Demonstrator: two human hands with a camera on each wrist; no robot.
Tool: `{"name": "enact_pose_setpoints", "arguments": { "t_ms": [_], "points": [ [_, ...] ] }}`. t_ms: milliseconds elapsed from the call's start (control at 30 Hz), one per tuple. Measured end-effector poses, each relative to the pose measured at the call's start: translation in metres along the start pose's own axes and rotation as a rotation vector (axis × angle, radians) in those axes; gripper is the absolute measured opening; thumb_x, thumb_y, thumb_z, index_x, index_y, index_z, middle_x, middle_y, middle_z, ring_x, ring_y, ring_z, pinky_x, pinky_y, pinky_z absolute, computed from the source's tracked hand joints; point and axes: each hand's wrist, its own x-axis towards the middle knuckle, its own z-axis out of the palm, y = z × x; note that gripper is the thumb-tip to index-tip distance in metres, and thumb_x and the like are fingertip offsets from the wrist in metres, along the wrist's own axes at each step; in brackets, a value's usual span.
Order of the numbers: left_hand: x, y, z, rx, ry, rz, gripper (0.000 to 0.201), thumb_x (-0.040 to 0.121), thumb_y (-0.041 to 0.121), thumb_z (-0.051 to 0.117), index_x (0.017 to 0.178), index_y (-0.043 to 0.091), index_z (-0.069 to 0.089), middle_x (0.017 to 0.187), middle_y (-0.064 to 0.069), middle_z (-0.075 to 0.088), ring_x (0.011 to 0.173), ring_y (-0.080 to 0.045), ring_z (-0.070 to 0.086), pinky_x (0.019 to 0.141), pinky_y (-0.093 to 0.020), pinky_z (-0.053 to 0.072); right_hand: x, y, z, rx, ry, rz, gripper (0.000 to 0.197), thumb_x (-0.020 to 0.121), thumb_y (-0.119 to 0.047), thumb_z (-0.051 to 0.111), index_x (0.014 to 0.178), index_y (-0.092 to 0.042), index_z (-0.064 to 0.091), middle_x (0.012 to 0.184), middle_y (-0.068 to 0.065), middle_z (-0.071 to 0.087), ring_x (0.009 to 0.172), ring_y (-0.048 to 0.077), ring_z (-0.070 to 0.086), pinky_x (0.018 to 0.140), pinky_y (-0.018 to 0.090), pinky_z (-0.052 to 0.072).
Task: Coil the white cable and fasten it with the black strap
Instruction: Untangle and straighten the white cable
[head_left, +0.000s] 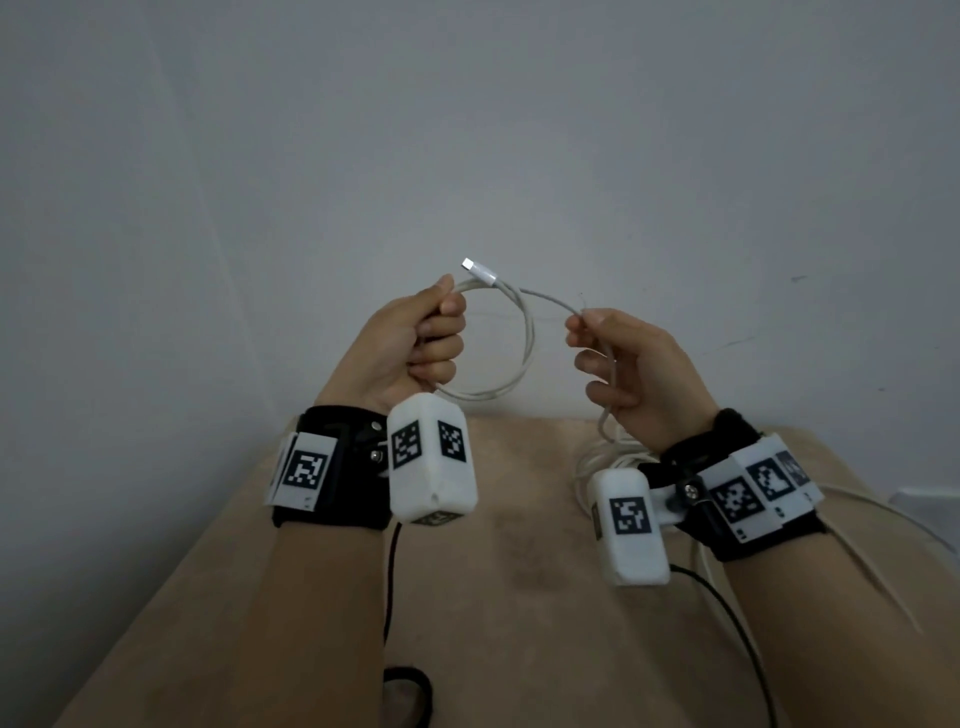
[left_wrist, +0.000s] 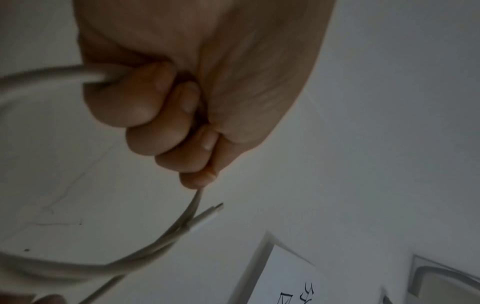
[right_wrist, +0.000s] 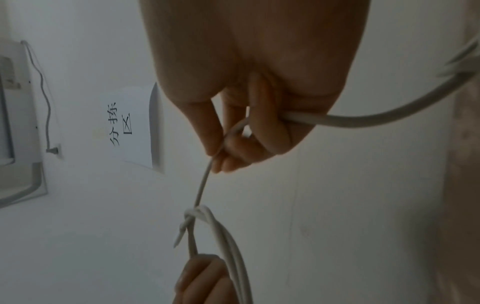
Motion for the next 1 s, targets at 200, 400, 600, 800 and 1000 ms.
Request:
{"name": "enact_pose_setpoints", "arguments": {
  "t_ms": [200, 400, 600, 800, 1000],
  "points": [
    [0.005, -0.005, 0.007, -0.042, 0.083, 0.080, 0.037, 0.102, 0.032, 0.037, 0.068, 0.018, 0.042, 0.043, 0.011, 0.028, 0.030, -0.001, 0.019, 0.031, -0.013, 0.011, -0.008, 0.001, 0.012, 0.085, -0.121, 0.010, 0.009, 0.087, -0.012, 0.050, 0.080, -0.013, 0.054, 0.118, 0.014, 0.065, 0.112, 0.027, 0.063, 0.036, 0.018, 0.023],
    [0.008, -0.008, 0.011, -0.093, 0.108, 0.093, 0.038, 0.103, 0.033, 0.035, 0.068, 0.018, 0.042, 0.043, 0.010, 0.028, 0.030, -0.002, 0.019, 0.030, -0.013, 0.013, -0.011, 0.009, 0.021, 0.215, -0.255, 0.062, 0.007, 0.085, -0.015, 0.050, 0.086, -0.009, 0.054, 0.123, 0.019, 0.063, 0.112, 0.031, 0.063, 0.034, 0.016, 0.029],
    [0.011, -0.011, 0.013, -0.183, 0.084, 0.062, 0.038, 0.103, 0.032, 0.034, 0.069, 0.018, 0.041, 0.043, 0.010, 0.028, 0.030, -0.003, 0.020, 0.030, -0.014, 0.013, -0.008, 0.013, 0.024, 0.444, -0.168, 0.130, 0.011, 0.079, -0.009, 0.055, 0.080, -0.003, 0.064, 0.090, 0.012, 0.072, 0.087, 0.020, 0.070, 0.040, 0.014, 0.042],
    [0.012, -0.012, 0.013, -0.237, 0.073, 0.032, 0.038, 0.103, 0.032, 0.034, 0.069, 0.018, 0.042, 0.043, 0.009, 0.029, 0.029, -0.004, 0.021, 0.030, -0.014, 0.014, -0.009, 0.012, 0.026, 0.508, -0.115, 0.133, 0.015, 0.078, -0.008, 0.059, 0.071, 0.001, 0.068, 0.097, 0.020, 0.072, 0.089, 0.024, 0.072, 0.067, 0.021, 0.058],
    [0.014, -0.015, 0.014, -0.239, 0.119, 0.050, 0.038, 0.103, 0.031, 0.034, 0.069, 0.018, 0.042, 0.041, 0.009, 0.029, 0.028, -0.003, 0.021, 0.028, -0.014, 0.015, -0.006, 0.014, 0.025, 0.526, -0.076, 0.131, 0.017, 0.080, -0.001, 0.059, 0.094, 0.009, 0.060, 0.097, 0.022, 0.071, 0.086, 0.024, 0.072, 0.066, 0.020, 0.057]
  ]
}}
